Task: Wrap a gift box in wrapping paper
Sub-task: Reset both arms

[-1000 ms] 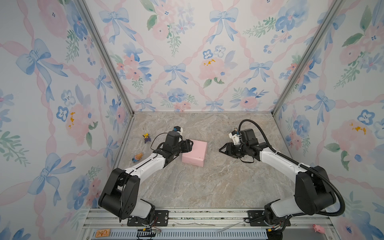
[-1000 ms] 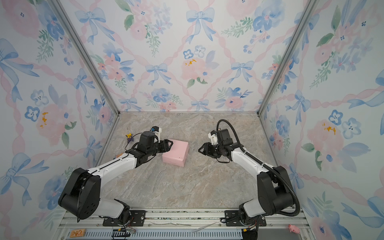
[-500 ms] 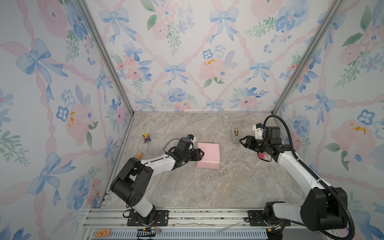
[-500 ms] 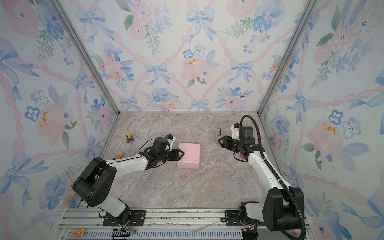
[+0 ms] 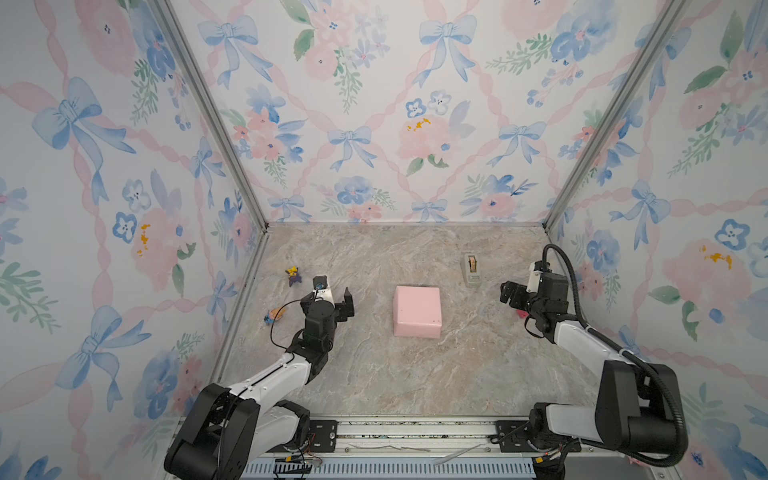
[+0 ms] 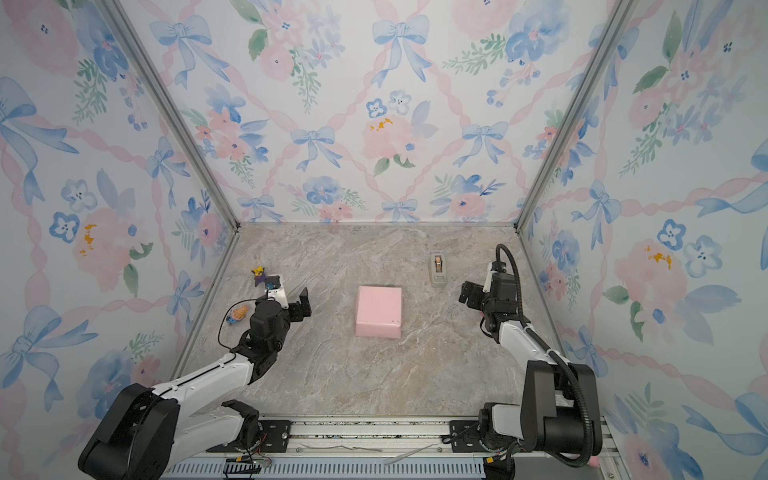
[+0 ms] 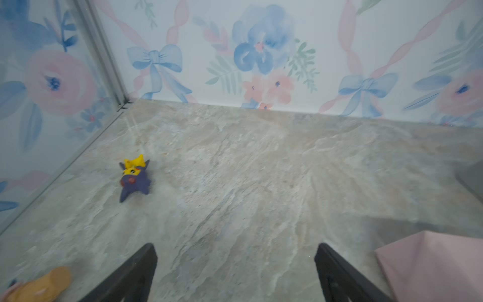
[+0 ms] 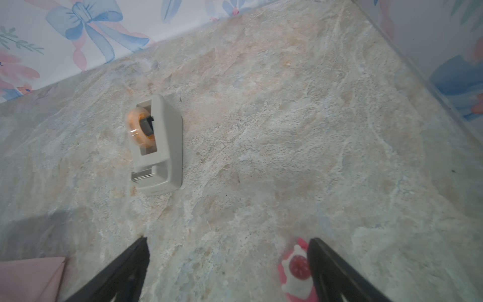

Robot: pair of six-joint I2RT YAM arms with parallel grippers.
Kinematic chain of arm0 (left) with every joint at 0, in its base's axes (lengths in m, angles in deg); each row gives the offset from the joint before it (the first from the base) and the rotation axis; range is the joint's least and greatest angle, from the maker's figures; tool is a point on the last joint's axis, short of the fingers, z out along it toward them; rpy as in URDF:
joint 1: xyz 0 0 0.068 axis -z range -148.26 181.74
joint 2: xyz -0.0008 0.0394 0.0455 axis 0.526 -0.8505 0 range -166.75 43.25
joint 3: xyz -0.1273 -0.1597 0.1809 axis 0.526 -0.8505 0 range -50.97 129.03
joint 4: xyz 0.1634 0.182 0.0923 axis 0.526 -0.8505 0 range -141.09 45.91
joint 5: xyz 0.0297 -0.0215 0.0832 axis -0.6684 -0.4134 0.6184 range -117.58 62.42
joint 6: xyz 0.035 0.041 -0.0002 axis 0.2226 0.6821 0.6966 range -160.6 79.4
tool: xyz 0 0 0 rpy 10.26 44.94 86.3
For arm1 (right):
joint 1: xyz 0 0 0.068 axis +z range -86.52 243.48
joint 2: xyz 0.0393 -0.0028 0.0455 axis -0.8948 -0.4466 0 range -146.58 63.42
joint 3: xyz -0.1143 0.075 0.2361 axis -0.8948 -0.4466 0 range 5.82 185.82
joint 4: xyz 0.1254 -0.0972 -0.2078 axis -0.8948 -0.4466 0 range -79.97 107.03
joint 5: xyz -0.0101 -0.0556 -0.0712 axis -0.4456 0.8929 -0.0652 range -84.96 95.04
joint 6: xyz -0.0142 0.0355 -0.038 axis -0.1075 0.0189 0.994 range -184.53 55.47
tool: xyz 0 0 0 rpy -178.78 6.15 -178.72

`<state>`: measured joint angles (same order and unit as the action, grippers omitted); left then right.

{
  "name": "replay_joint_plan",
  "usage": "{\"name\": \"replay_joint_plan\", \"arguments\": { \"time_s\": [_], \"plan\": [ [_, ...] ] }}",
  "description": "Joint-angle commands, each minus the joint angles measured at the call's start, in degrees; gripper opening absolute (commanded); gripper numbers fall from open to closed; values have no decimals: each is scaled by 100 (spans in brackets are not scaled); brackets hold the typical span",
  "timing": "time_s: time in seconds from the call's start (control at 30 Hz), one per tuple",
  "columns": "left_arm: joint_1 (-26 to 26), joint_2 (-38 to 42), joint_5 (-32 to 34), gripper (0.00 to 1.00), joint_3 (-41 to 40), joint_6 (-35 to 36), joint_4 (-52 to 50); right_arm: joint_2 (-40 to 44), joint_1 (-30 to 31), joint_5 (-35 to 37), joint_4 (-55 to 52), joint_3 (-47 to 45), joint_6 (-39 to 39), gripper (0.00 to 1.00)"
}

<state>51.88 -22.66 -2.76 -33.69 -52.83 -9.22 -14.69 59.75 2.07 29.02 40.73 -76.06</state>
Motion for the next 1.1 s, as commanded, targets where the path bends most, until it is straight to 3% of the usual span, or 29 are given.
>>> {"name": "replay_joint_plan", "arguments": {
  "time_s": [0.0,0.13,0.27,0.4,0.5,0.6,0.7,1.07],
  "plan": [
    [-362,-94,297,98,58,691,823,-379,-32,289,1333,-130,465,96],
    [-663,-673,-13,98,39,1015,1073,-736,-29,137,2550,-582,575,96],
    [-1023,-1299,-913,98,-22,986,1582,-676,165,-55,3384,-1097,902,96],
    [-1188,-1822,-1300,98,-67,1650,2543,-1071,485,651,4074,-1282,1059,96],
    [-2008,-2503,-2071,98,-647,926,4252,-1083,487,647,4067,-1268,1061,96],
    [-2218,-2394,-2492,98,-675,753,4078,-1084,487,638,4068,-1269,1054,96],
    [-2095,-2347,-2254,98,-440,836,3544,-1084,474,631,4067,-1268,1054,96],
    [-1883,-2417,-2094,98,-408,1106,3614,-1084,476,630,4066,-1269,1054,96]
  ]
}}
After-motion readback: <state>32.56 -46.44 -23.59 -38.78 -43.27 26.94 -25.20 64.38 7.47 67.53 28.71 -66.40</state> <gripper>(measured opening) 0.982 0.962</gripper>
